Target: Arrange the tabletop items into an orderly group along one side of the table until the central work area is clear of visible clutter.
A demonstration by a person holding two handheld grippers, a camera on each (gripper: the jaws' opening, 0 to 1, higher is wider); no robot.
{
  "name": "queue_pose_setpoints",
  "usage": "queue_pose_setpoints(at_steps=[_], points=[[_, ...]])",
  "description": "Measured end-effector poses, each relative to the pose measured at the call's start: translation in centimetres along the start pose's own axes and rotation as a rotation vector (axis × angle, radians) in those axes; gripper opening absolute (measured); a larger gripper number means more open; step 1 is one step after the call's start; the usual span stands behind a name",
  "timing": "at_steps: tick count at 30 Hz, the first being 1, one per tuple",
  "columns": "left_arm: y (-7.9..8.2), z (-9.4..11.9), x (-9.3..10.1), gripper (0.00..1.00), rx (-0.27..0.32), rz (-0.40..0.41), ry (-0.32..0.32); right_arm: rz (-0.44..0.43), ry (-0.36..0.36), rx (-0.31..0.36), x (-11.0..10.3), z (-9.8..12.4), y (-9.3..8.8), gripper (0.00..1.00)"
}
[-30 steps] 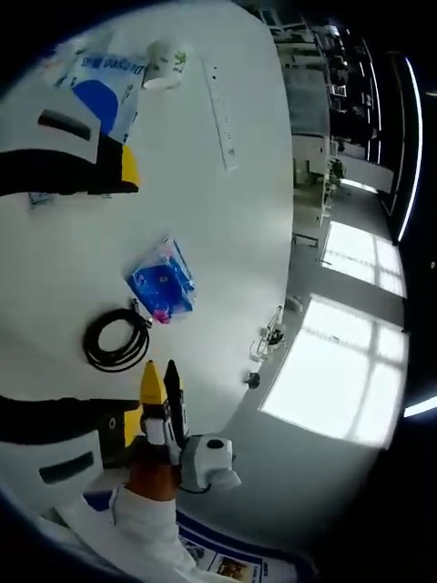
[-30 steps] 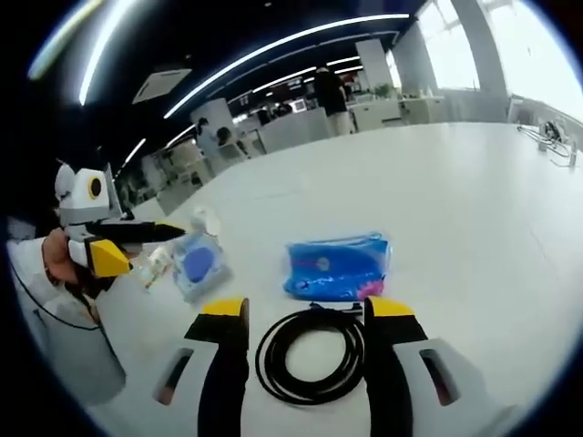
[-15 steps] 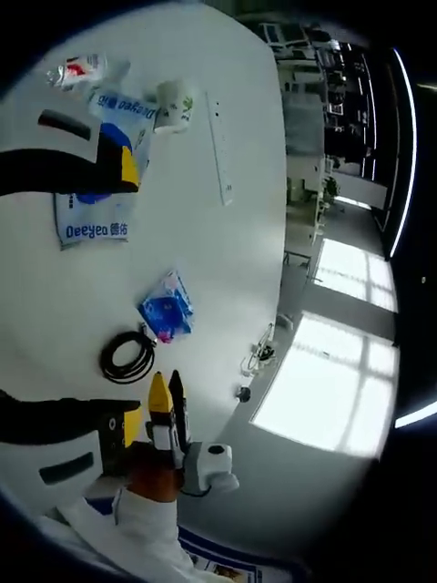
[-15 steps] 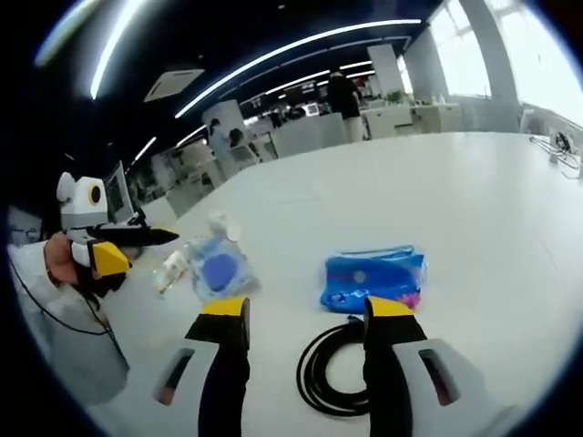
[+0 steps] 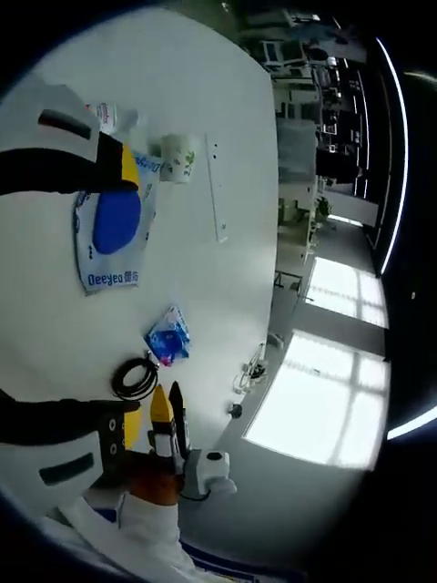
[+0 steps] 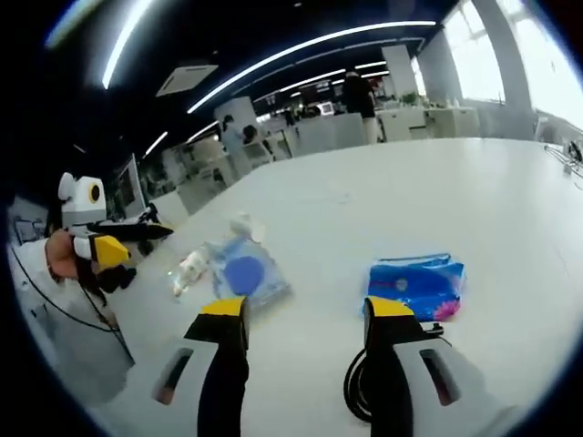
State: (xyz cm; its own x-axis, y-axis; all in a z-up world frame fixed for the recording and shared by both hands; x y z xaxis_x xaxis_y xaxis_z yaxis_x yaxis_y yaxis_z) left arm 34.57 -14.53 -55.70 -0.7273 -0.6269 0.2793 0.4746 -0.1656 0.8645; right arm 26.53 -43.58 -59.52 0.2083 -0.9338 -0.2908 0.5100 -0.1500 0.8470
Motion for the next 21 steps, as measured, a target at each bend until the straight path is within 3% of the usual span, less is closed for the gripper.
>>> queue_pose_setpoints(at_steps=[21], points=[[-0.2,6.1,-4.8,1.0,0.026,-0.017,0.059,0.008,0.065,-0.051,-5.9,-3.6,-0.8,0.53]])
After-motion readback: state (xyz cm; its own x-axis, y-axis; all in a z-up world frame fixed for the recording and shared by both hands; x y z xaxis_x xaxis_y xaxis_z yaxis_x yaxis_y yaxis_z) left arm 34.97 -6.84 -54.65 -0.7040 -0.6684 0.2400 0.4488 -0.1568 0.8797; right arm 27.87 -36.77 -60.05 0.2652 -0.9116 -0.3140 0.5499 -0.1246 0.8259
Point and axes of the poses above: the point that each gripper's makers call its tool centre point, and the gripper's own axes: z roughly backward along the fingers, x roughly to its right, y roughly out of its top, the point moved 10 cm from there along z, roughly backward along the fingers, and after that the axes turned 1 degree about y, right-handed, at the moved point
